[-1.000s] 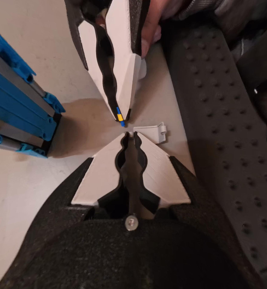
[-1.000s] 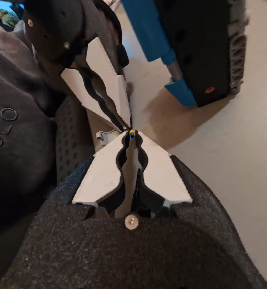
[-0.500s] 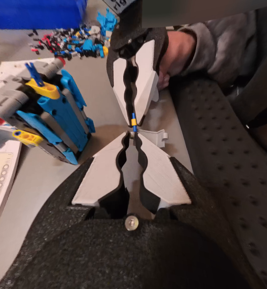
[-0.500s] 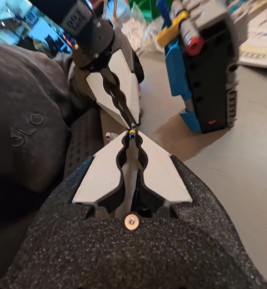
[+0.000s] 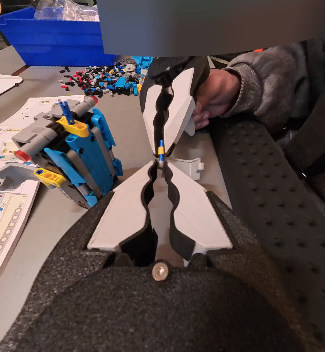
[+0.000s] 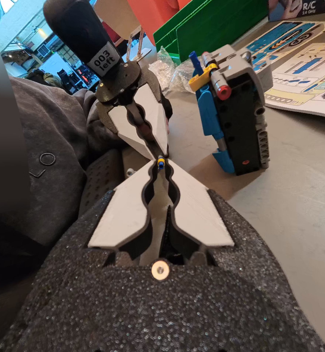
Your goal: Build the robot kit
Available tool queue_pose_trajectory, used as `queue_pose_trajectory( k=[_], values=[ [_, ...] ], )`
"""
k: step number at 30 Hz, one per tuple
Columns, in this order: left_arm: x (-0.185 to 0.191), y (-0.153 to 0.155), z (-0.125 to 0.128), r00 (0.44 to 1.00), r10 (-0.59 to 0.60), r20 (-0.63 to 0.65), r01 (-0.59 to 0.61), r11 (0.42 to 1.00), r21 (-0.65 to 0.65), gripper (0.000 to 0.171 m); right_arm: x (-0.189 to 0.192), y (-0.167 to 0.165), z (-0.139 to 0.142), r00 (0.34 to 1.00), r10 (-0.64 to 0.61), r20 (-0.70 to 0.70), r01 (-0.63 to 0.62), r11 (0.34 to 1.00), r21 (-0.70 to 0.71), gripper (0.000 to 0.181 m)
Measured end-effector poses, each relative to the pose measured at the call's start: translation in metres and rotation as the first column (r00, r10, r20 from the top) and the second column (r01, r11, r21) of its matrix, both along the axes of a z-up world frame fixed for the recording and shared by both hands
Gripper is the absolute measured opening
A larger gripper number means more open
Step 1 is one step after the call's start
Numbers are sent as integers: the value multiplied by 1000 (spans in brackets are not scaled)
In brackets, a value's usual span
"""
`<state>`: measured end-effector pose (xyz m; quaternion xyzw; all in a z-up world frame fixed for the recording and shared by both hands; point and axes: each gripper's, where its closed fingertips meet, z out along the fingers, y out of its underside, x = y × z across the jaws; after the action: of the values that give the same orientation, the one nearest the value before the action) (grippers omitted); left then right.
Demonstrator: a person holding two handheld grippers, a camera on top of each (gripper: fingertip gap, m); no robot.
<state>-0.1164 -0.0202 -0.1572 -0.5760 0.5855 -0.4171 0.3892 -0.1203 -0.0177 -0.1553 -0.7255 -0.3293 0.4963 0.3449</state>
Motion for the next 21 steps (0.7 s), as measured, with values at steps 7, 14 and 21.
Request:
queue_pose_trajectory(
  k=[7, 14, 21],
  values=[
    [0, 1, 3, 1000, 21, 18, -22, 1000, 14, 5, 0, 1, 1, 1000, -6, -19, 5, 1000, -16, 7],
    [3, 1, 33, 979, 34, 202, 26, 958, -287, 5, 2, 2, 30, 977, -24, -210, 19, 999, -28, 7],
    [7, -15, 66, 910, 29, 413, 230, 795, -562, 0, -13, -13, 27, 1000, -5, -20, 10, 968, 252, 7]
  ],
)
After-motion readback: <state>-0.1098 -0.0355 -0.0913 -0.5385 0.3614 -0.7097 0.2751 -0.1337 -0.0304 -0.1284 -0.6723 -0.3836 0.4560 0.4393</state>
